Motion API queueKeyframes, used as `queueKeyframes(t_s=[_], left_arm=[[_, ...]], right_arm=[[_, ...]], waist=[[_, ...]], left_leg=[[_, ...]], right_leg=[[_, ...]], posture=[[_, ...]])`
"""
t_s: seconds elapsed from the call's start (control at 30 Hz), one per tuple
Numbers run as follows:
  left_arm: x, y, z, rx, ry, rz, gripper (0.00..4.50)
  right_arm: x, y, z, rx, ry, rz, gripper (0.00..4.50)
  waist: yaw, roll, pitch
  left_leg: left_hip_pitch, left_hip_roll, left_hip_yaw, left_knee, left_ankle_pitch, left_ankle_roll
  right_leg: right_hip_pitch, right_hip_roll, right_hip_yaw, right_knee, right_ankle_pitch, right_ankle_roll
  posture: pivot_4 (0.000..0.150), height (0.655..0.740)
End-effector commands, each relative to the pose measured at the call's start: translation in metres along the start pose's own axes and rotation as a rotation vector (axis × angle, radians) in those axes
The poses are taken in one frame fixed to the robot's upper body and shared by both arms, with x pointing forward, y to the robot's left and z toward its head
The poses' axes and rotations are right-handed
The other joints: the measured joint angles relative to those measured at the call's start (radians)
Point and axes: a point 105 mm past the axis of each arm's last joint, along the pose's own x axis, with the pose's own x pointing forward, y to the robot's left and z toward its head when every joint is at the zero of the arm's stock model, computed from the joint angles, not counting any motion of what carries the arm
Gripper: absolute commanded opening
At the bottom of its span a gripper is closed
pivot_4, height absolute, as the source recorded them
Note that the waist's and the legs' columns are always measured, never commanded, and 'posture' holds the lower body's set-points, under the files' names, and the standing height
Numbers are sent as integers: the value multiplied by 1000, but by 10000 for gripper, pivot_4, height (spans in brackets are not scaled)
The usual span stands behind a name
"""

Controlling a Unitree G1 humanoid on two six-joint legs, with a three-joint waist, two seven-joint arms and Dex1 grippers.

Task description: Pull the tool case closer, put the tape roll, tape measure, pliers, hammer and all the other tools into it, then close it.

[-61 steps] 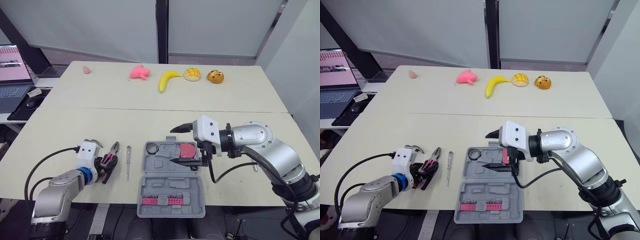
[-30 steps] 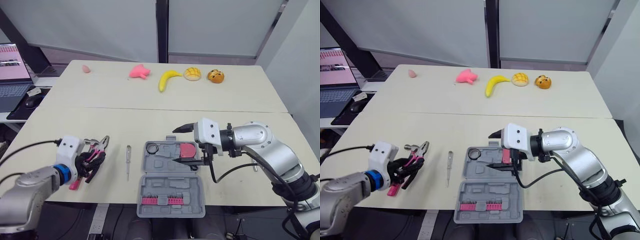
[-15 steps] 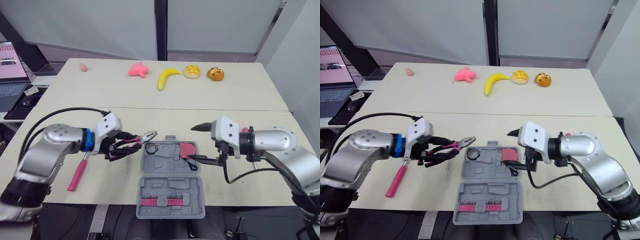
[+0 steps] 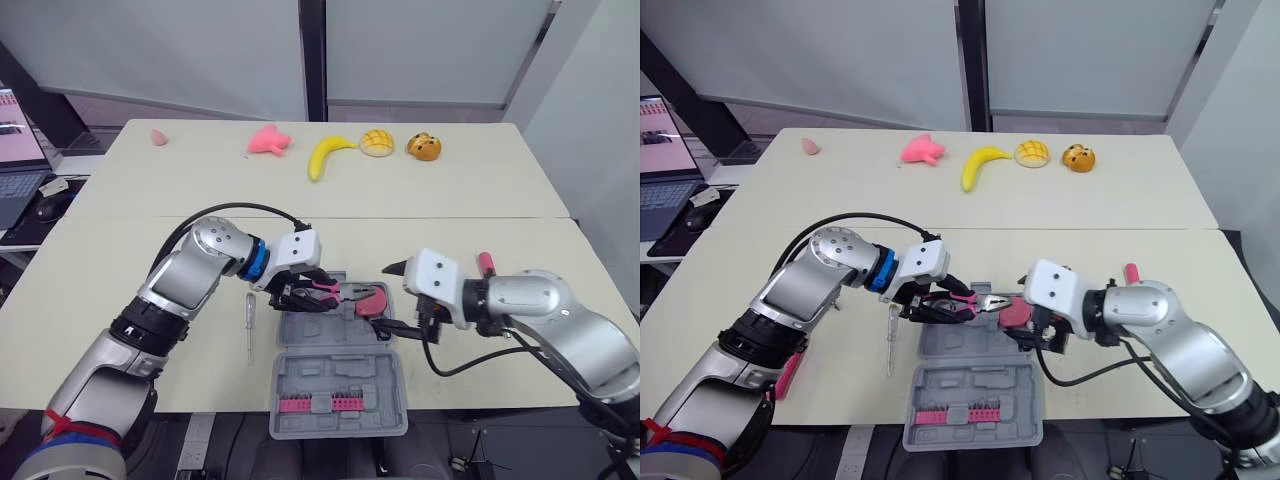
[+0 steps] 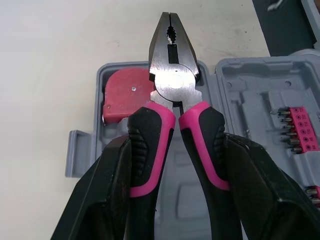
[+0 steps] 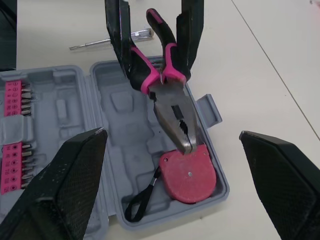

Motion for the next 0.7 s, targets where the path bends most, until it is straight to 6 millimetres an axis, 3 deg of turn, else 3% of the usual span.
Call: queueKeyframes(t_s=[0.03,0.4,0.5,0.7], left_arm=[[-4,1,11,43,-3,-4,23519],[-1,-3,12,46,0,-27,23519],[-1,-3,12,49,2,-29,23519],[-2,-3,11,51,5,-22,23518]], right_arm=[[11,0,5,-31,-2,17,45000],[38,5,3,-90,-12,83,45000],[41,1,3,-112,-17,77,39091],[42,-1,4,-133,-29,81,21036]], waist=[[0,0,0],[1,0,0],[1,0,0],[1,0,0]], left_leg=[[0,0,0,0,0,0],[-1,0,-3,0,0,0],[-1,0,-3,1,0,0],[-1,0,-4,1,0,0]], right_leg=[[0,0,0,0,0,0],[0,0,-2,0,0,0],[0,0,-3,1,0,0],[0,0,-3,1,0,0]], posture=[[1500,7255],[1500,7255],[1500,7255],[1500,7255]])
